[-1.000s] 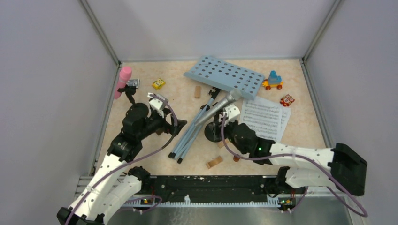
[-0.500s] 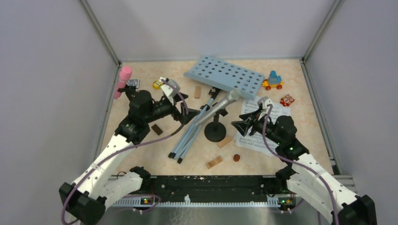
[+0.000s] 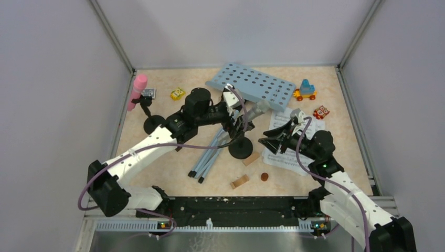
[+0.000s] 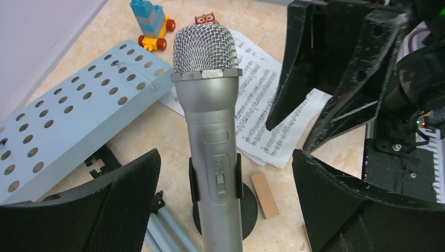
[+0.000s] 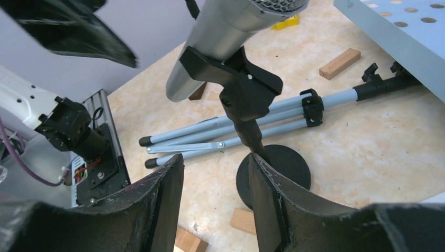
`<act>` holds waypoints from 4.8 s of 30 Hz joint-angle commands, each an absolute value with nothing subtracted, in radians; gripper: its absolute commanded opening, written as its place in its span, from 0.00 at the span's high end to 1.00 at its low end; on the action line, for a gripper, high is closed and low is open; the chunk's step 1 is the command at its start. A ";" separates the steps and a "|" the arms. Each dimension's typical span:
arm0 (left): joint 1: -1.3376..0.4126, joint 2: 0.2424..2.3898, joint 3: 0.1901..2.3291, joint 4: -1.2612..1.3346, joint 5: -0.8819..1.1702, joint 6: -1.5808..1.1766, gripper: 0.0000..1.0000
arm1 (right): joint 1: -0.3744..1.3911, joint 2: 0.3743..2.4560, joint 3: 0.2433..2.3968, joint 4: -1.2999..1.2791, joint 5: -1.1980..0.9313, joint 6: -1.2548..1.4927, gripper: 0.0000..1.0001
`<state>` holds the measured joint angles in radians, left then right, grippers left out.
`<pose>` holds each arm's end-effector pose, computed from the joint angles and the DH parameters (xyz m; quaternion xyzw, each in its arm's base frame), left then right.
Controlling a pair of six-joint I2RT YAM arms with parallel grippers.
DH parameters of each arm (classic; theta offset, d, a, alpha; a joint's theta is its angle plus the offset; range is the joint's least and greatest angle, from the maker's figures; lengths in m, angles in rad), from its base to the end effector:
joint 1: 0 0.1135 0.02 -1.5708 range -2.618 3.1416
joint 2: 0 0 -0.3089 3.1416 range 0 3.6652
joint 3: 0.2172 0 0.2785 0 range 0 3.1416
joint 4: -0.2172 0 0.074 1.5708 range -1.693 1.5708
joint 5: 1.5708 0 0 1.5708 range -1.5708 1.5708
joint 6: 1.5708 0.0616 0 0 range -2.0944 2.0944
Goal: Pack up the instrument practice props
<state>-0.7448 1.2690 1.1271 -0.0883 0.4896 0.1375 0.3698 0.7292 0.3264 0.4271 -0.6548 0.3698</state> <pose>0.2236 -0.2456 0.4001 0.4608 0.6232 -0.3614 0.5183 0.1600 0.1023 0.2709 -0.2301 0.6614 0.4543 0.5506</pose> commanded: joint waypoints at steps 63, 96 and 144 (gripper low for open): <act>-0.662 1.429 1.151 -0.262 0.758 0.663 0.05 | 0.310 0.939 0.307 0.907 -0.852 -0.086 0.42; -0.628 1.511 1.138 -0.230 0.908 0.617 1.00 | 0.244 1.296 0.315 1.419 -1.070 0.120 0.41; -0.438 1.194 0.846 -0.287 0.232 -0.214 1.00 | 0.244 1.079 0.304 0.980 -0.886 -0.095 1.00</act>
<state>-0.4358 1.2495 0.9577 -0.2092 0.3115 -0.0662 0.2516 1.1233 0.2756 1.0195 -0.9070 -0.0437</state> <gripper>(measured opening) 0.426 0.299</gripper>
